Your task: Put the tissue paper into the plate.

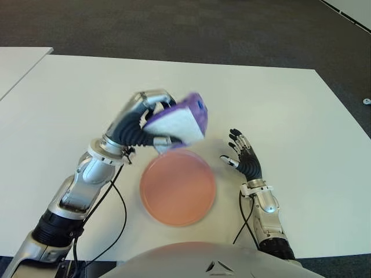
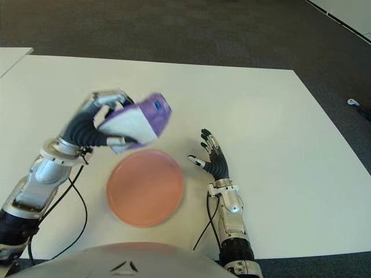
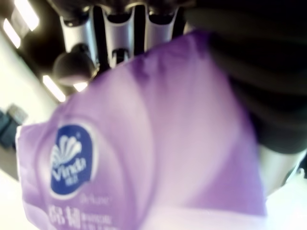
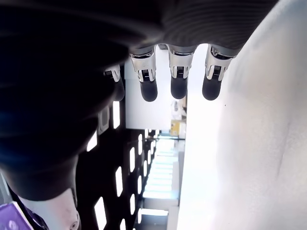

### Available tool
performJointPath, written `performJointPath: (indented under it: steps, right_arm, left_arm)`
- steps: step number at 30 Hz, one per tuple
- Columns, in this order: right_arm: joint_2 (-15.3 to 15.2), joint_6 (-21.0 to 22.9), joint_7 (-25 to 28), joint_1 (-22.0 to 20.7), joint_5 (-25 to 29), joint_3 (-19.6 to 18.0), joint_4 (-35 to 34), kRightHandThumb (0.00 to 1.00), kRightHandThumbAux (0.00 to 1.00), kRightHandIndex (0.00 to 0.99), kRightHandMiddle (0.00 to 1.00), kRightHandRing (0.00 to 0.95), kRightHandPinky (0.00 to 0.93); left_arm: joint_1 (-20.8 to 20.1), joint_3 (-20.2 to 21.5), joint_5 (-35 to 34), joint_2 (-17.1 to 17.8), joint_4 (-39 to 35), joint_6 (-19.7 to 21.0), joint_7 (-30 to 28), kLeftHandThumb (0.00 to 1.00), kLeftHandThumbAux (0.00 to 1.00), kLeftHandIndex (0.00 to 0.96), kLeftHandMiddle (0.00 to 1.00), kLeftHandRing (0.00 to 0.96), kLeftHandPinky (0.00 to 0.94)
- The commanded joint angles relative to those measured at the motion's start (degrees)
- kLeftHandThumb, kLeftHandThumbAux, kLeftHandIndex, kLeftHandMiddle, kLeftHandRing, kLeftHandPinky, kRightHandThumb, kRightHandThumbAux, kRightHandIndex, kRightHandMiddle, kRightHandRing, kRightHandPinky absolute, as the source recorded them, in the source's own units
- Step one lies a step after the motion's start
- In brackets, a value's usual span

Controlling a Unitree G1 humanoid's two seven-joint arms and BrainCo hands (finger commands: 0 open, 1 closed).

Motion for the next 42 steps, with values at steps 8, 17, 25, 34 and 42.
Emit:
performJointPath:
  steps: [8,17,25,34,42]
  right_arm:
    - [1.79,6.1,-1.59,4.06,-0.86,1.27,6.16,0.0,0.757,0.0,0.0,0.0,0.0]
    - [1.96,6.86,-2.66,3.78,-1.2,1.51,5.97,0.0,0.744,0.0,0.0,0.0,0.0]
    - [1.99,6.02,-2.34,3.48,-0.59,1.3,6.93,0.0,0.739,0.0,0.0,0.0,0.0]
    - [1.78,5.04,-1.84,3.3,-0.5,1.3,7.59,0.0,0.721,0.0,0.0,0.0,0.0]
    - [1.73,5.12,-1.9,2.99,-0.45,1.04,8.32,0.0,0.72,0.0,0.0,0.0,0.0]
  left_arm:
    - [0.72,-0.06,-1.59,8.07,-1.25,-1.5,-19.57,0.752,0.695,0.444,0.844,0.85,0.824]
    - [1.82,-0.67,9.61,6.95,1.12,-5.23,-19.13,0.751,0.695,0.444,0.839,0.845,0.817]
    - [-0.33,-1.25,19.01,5.74,4.95,-8.09,-17.79,0.751,0.695,0.443,0.834,0.841,0.793]
    - [-1.49,-1.07,22.27,6.25,5.45,-8.68,-18.7,0.75,0.695,0.443,0.827,0.835,0.781]
    - [-1.35,-1.35,25.05,5.24,5.83,-9.1,-17.25,0.75,0.695,0.443,0.823,0.83,0.767]
